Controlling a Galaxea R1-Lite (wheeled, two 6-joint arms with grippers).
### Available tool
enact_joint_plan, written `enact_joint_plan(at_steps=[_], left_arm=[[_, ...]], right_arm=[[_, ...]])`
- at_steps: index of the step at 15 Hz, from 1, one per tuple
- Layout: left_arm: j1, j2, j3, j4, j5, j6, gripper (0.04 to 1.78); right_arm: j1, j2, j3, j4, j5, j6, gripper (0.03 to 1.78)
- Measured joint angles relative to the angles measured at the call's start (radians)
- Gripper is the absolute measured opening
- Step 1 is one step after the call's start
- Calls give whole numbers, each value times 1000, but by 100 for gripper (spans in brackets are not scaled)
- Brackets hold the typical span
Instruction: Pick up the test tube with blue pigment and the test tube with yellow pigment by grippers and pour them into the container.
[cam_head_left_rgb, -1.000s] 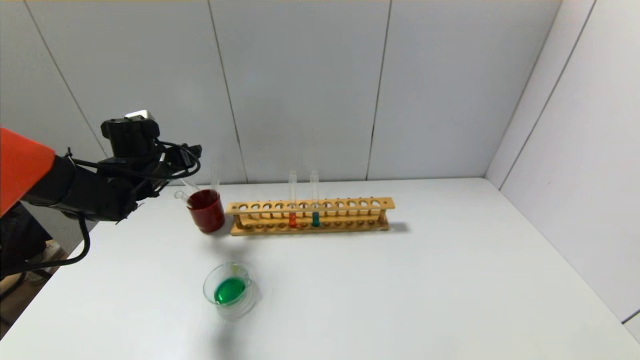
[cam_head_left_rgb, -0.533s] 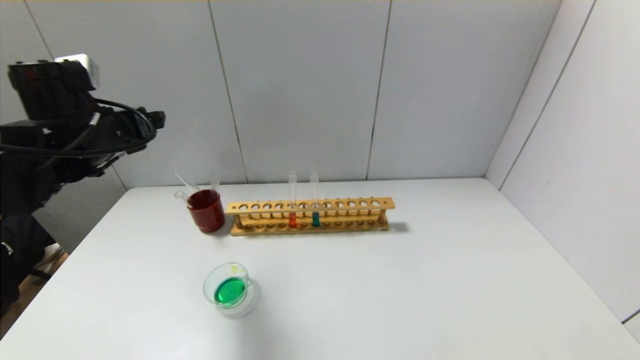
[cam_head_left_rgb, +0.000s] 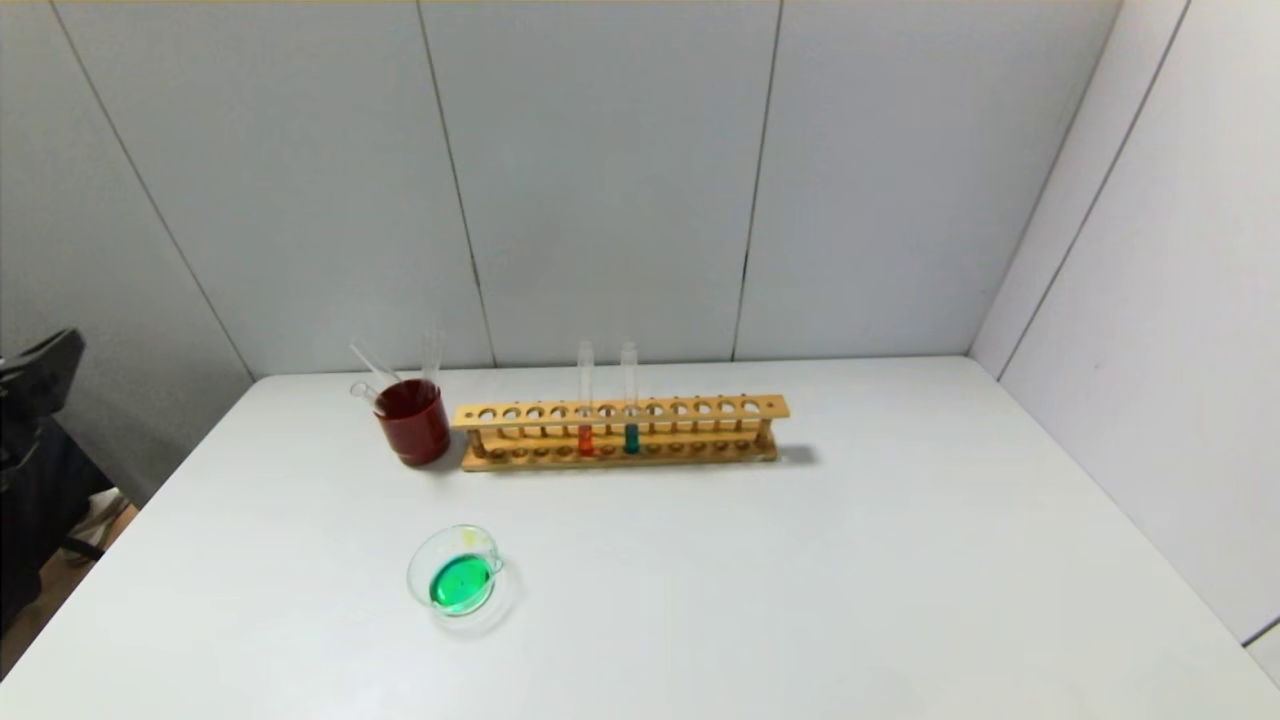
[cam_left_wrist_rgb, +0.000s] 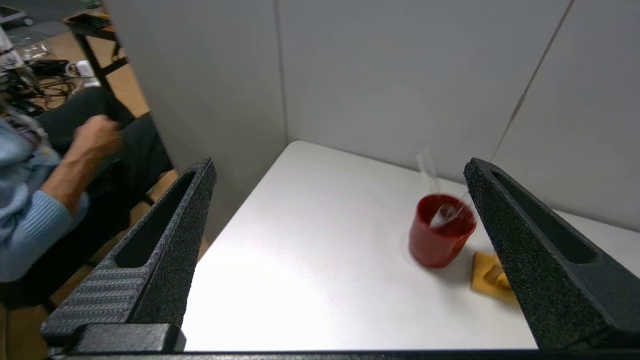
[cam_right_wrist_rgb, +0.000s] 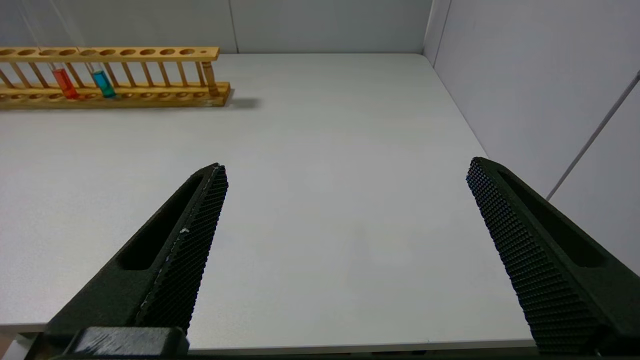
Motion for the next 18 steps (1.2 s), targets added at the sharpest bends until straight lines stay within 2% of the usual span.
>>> enact_joint_plan(at_steps=[3, 7, 9, 12, 14, 17, 18], left_arm=[[36, -255, 138, 94, 40, 11, 175], [97, -550, 300, 171, -2, 13, 175], [106, -668, 361, 168, -102, 11, 175], [111, -833, 451, 194, -379, 56, 175], [113, -906, 491, 293, -522, 93, 175], [113, -946, 506, 499, -561, 120, 175], [114, -952, 506, 514, -563, 133, 175]], right_arm=[[0, 0, 0, 0, 0, 0, 175], [0, 0, 0, 0, 0, 0, 175], [0, 0, 0, 0, 0, 0, 175], [-1, 0, 0, 0, 0, -1, 175], [0, 0, 0, 0, 0, -1, 175], [0, 0, 0, 0, 0, -1, 175], [0, 0, 0, 0, 0, -1, 175]])
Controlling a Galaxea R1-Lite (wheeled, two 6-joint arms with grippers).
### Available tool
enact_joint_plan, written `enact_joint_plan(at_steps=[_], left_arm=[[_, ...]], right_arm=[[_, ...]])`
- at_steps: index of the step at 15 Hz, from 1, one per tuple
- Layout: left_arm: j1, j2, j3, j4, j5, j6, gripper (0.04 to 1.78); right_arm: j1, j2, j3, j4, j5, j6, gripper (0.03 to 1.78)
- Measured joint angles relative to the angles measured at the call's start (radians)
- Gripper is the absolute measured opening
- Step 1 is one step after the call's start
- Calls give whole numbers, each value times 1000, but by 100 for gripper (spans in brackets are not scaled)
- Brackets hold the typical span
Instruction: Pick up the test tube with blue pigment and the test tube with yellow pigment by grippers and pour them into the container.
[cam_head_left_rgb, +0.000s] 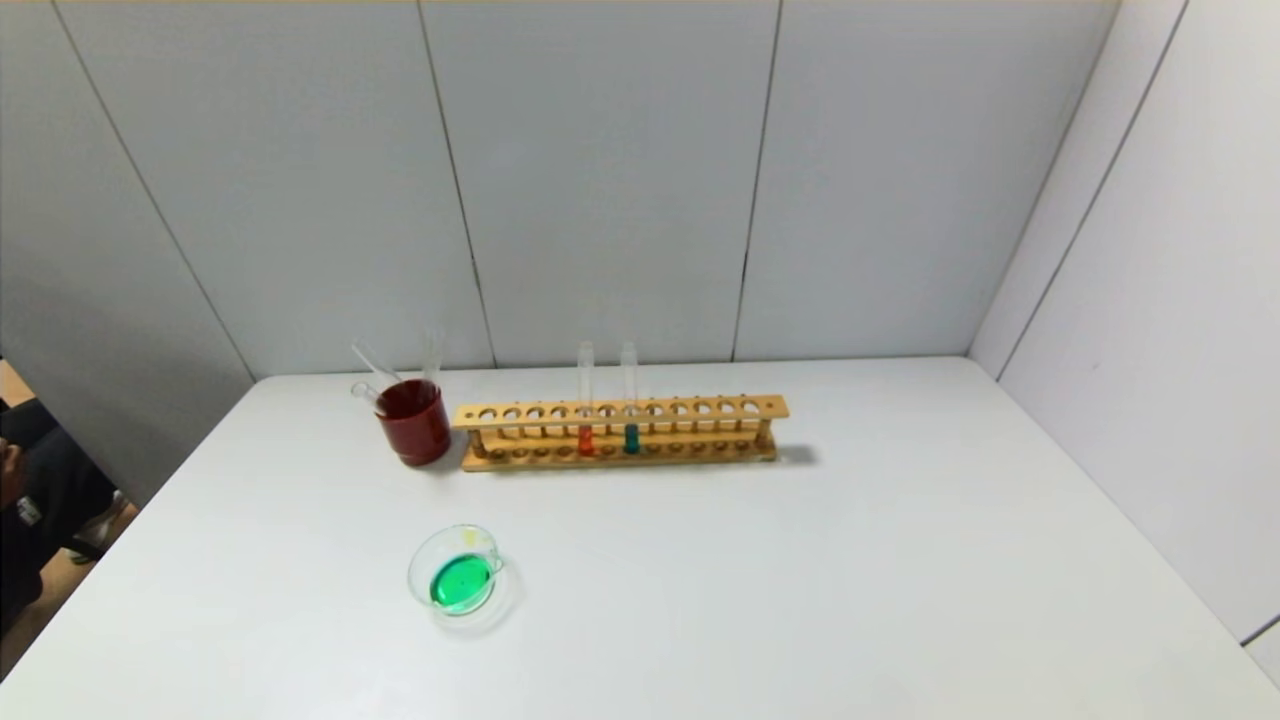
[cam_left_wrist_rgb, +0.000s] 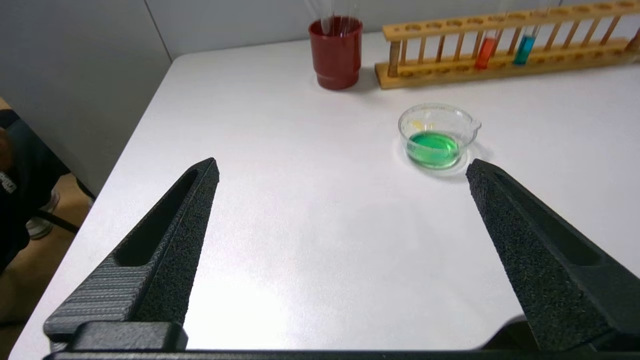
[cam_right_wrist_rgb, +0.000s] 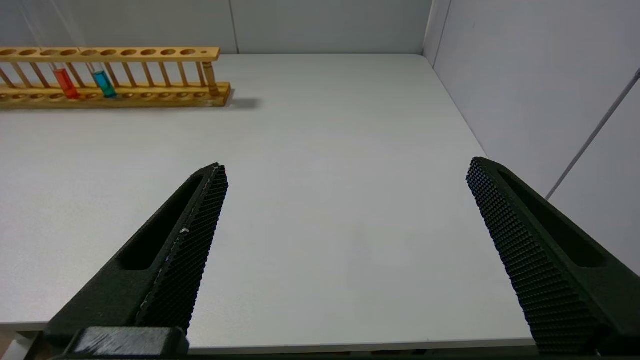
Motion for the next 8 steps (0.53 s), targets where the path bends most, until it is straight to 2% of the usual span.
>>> enact_joint_plan(at_steps=[8], left_arm=[[0, -7, 2, 1, 1, 6, 175]], right_arm=[[-1, 0, 0, -1, 0, 0, 175]])
